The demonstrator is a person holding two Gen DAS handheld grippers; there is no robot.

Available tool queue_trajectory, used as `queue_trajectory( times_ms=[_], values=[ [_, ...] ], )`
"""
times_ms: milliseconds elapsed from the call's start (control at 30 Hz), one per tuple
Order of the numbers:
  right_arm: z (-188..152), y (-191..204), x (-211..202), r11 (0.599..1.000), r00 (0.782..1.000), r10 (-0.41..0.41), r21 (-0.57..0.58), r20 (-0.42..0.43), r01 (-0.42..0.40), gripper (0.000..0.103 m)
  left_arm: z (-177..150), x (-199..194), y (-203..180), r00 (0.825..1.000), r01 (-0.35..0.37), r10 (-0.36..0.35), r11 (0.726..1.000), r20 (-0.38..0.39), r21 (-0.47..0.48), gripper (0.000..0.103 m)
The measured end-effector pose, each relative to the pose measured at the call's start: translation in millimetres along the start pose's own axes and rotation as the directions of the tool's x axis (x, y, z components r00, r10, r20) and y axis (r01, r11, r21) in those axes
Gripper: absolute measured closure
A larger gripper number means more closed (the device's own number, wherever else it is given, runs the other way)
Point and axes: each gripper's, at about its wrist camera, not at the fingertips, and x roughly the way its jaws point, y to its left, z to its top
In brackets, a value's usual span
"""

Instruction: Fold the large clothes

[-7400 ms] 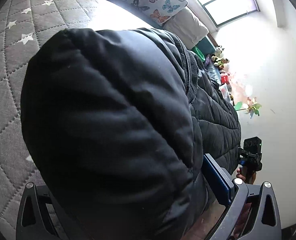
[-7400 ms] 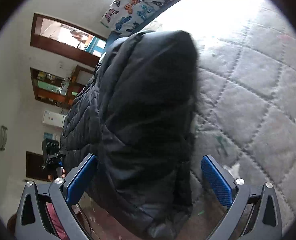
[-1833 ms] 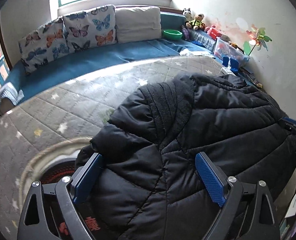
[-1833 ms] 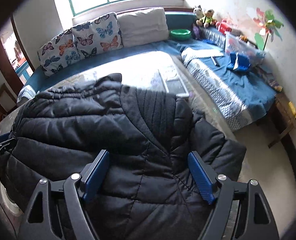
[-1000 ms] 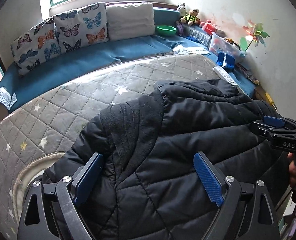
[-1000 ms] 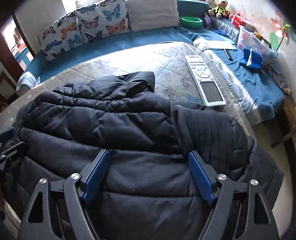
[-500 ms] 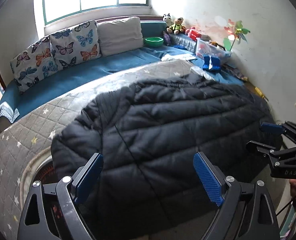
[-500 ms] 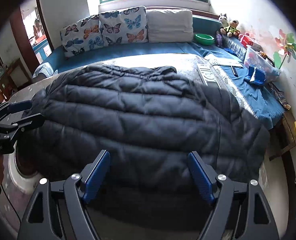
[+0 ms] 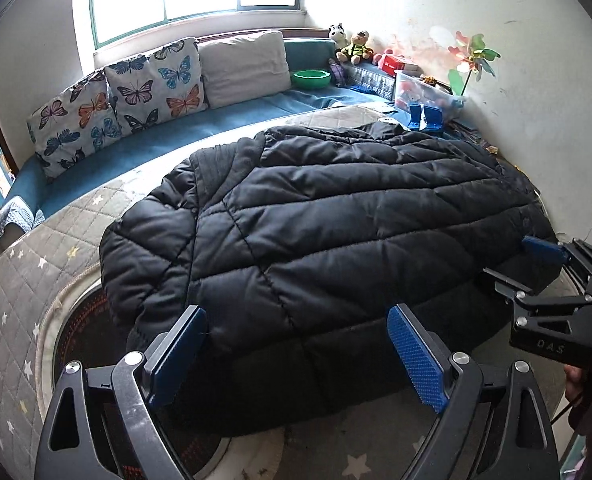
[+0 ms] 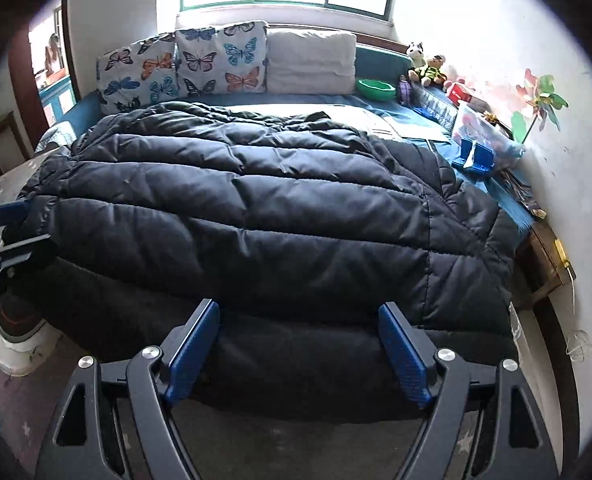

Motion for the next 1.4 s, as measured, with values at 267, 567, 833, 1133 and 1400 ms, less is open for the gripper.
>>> queue_trajectory(
  times_ms=[267,567,833,1133,1400],
  values=[
    [-9.4,1.2,1.7,0.999,1.0,-0.028,0.029,0.01,0.028,0.01,-18.1,-19.1,5.1,1.0,0.025,-0.026,0.999,-0.006,-0.03,0.005],
    [-28.8,14.1,-28.3,0.998,0.998,-0.058,0.005,0.027,0.058,0.01,-57.3,-64.4,12.6,0.998,0.0,0.002,0.999,0.06,-0.037,0.004],
    [-44.9,27.9,-54.7,0.998,0.997,-0.057,0.027,0.048,0.056,0.01,-94.7,-96.9,23.9,0.999,-0.025,0.027,0.997,0.033,-0.072,0.004],
    [-68.5,40.4,-85.6,0.989,0.991,-0.089,0.123,0.099,0.077,0.01,-121.8,-131.0,31.4,0.993,-0.101,0.106,0.991,0.058,-0.091,0.0],
    [-77.6,43.4,-109.1,0.983,0.985,-0.1,0.165,0.138,0.077,0.01,-132.1,-149.0,38.4,0.993,-0.076,0.087,0.989,0.079,-0.13,0.0]
  ],
)
